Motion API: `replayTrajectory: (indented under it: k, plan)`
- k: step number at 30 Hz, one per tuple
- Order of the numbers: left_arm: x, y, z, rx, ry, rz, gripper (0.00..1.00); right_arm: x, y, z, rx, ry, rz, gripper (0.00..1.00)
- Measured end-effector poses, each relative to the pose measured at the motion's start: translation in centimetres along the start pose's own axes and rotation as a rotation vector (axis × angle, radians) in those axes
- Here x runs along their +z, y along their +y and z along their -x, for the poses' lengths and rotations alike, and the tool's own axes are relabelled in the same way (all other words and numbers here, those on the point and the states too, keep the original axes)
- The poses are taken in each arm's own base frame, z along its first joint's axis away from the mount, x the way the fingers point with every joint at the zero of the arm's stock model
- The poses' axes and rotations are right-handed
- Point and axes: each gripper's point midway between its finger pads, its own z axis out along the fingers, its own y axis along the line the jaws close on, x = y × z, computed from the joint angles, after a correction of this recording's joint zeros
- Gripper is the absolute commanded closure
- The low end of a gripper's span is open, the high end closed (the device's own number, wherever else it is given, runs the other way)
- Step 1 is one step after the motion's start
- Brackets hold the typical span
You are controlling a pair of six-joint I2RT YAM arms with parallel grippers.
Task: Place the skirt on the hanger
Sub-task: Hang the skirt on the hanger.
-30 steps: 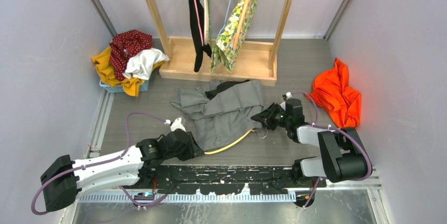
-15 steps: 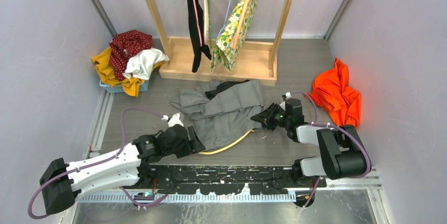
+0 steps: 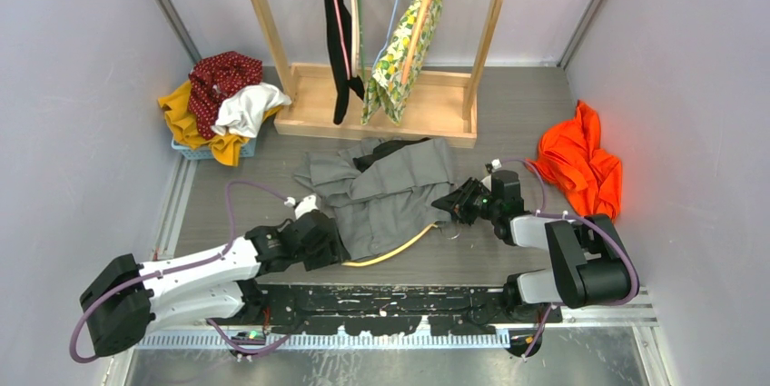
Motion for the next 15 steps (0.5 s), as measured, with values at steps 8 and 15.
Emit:
replayTrajectory:
  k: [8, 15]
  plan:
    - [0.5, -0.1, 0.6, 0.011, -0.006, 0.018, 0.49, 0.0, -0.2, -0.2, -0.001, 0.002, -0.002, 0.99]
    - [1.5, -1.2, 0.9, 0.027, 0.0, 0.013, 0.64, -0.1, -0.2, -0.2, -0.003, 0.003, 0.001, 0.99]
